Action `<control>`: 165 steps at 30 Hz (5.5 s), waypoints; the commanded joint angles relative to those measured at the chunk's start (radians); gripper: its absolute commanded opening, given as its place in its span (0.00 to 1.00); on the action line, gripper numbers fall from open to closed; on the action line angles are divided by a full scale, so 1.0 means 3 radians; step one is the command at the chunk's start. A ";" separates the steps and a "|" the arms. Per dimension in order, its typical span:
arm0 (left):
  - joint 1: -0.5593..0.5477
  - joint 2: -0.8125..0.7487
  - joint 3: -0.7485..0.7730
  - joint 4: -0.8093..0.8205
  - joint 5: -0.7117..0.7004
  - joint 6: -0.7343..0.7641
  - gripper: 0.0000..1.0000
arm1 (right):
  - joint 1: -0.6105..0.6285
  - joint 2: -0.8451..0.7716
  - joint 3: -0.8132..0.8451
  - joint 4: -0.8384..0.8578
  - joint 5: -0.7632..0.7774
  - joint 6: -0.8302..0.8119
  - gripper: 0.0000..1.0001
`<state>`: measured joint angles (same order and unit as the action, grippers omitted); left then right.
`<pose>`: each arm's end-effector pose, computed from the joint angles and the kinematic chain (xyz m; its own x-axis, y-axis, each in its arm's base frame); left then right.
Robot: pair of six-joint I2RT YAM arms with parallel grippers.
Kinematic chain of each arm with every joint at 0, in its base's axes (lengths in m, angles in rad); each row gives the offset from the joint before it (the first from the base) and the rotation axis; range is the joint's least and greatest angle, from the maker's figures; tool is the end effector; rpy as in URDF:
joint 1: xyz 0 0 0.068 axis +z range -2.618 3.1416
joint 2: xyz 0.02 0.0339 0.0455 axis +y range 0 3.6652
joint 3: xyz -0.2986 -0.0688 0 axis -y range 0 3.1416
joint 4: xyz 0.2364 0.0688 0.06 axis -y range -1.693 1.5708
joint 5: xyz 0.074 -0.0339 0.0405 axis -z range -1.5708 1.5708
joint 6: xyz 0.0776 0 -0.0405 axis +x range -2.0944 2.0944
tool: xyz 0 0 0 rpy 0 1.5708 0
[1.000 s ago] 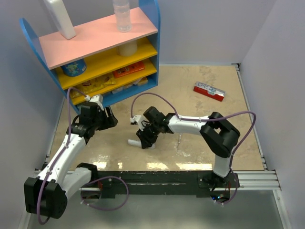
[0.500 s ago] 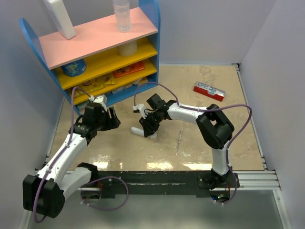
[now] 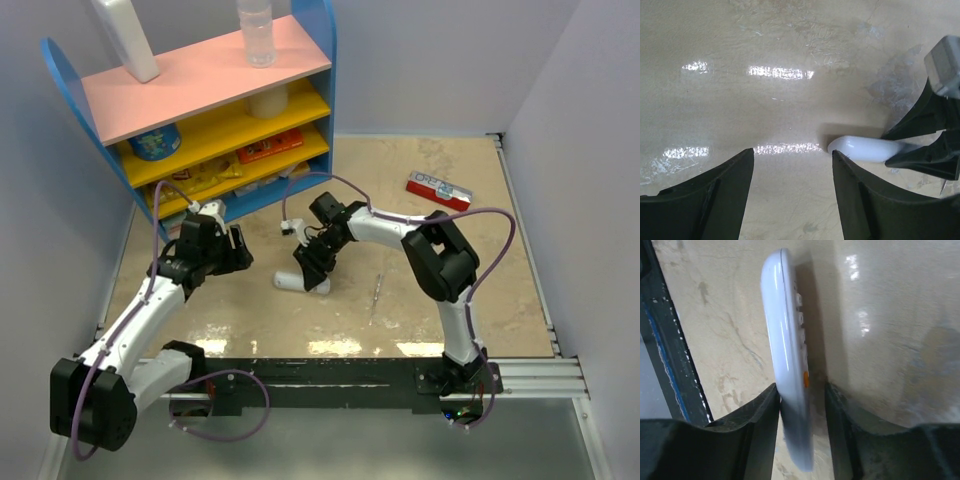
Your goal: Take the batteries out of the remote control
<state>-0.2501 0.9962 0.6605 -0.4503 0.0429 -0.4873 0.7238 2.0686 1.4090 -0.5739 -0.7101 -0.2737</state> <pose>0.2005 -0.0546 0.2357 -0.7353 -0.2950 -0.6102 -0.0766 0.9307 -0.3577 0.2888 0.3227 0.1530 -0.5013 -0.7166 -0.4849 -0.8302 0.2406 0.5028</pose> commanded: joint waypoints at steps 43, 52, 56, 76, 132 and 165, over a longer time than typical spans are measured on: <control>-0.0061 0.0228 0.0002 0.0320 0.0404 0.0275 0.67 | 0.0594 -0.1588 -0.1720 0.1831 0.2561 0.3244 0.38; -0.0092 0.0233 0.0002 0.0299 0.0302 0.0229 0.67 | 0.0706 -0.1623 -0.1895 0.2082 0.2576 0.3505 0.37; -0.0092 0.0294 0.0012 0.0274 0.0266 0.0198 0.66 | 0.0732 -0.1501 -0.1884 0.2092 0.2730 0.3530 0.37; -0.0107 0.0253 0.0017 0.0259 0.0225 0.0198 0.66 | 0.0880 -0.1481 -0.1782 0.2123 0.2914 0.3561 0.37; 0.0205 0.0366 0.0053 0.0177 0.0082 -0.0027 0.65 | 0.1397 -0.0831 -0.0908 0.2020 0.3436 0.1567 0.50; 0.0194 0.0376 0.0058 0.0177 0.0062 -0.0007 0.64 | 0.1509 -0.0657 -0.0816 0.1923 0.3748 0.1516 0.47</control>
<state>-0.1860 1.1091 0.6598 -0.4088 0.0734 -0.4797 1.1709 1.8618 1.1255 -0.0002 0.3779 0.1963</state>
